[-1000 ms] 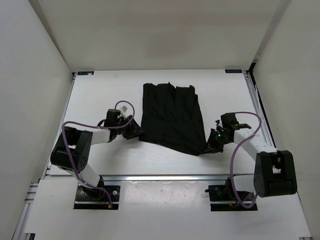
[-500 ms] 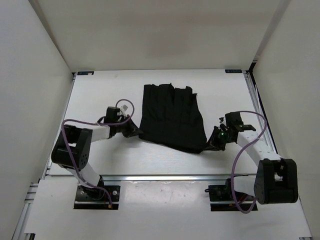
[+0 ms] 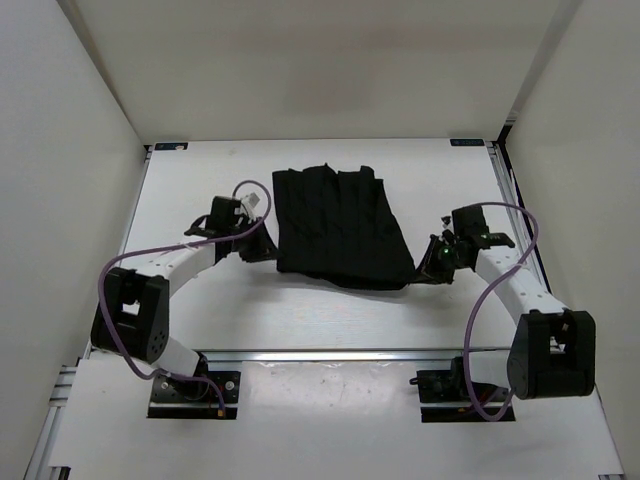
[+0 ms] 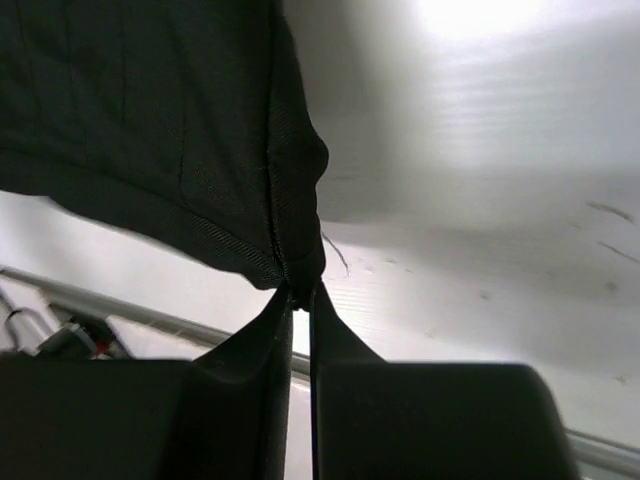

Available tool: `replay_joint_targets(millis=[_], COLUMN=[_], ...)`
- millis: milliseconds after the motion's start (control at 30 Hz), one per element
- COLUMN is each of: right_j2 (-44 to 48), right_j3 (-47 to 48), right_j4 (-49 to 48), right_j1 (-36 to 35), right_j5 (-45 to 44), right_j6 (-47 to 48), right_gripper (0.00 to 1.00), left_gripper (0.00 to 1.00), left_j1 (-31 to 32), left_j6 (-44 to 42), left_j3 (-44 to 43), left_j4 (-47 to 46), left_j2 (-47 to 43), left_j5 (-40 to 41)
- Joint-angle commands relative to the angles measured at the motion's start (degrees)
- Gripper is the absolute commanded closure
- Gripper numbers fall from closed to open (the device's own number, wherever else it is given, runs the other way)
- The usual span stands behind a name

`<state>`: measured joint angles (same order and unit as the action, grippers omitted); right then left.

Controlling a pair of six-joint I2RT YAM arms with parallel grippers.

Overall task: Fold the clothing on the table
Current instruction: Flatten the skirt out

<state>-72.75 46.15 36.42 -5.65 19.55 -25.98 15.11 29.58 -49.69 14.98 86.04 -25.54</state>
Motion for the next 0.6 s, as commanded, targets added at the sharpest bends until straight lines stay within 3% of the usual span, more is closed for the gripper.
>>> replay_joint_targets(millis=[0, 67, 333, 400, 433, 567], right_j2=[-0.6, -0.7, -3.4, -2.7, -2.6, 4.3], right_j3=[-2.4, -4.1, -7.7, -7.1, -6.2, -0.7], right_j4=[5.4, 6.1, 6.6, 7.6, 8.4, 9.2], right_j1=[0.8, 2.3, 2.6, 3.6, 3.9, -2.5], right_j5=[-7.8, -9.4, -14.3, -14.5, -15.3, -26.1], right_j6=[1.2, 1.1, -0.1, -1.2, -1.0, -2.3], right_gripper=[0.99, 1.00, 1.00, 0.89, 0.71, 0.54], left_gripper=[0.61, 0.56, 0.56, 0.57, 0.57, 0.56], left_j1=[-1.2, -1.8, -1.0, 0.4, 0.9, 3.8], left_j6=[-2.9, -3.3, -1.0, 0.0, 0.4, 1.2], left_j3=[3.8, 5.9, 9.1, 9.2, 9.3, 9.3], left_j4=[5.5, 6.5, 2.6, 1.5, 1.5, 0.0], left_j2=[-4.0, -5.4, -5.4, -4.9, -4.6, -4.0], left_j5=[8.7, 9.9, 7.4, 6.4, 6.3, 6.0])
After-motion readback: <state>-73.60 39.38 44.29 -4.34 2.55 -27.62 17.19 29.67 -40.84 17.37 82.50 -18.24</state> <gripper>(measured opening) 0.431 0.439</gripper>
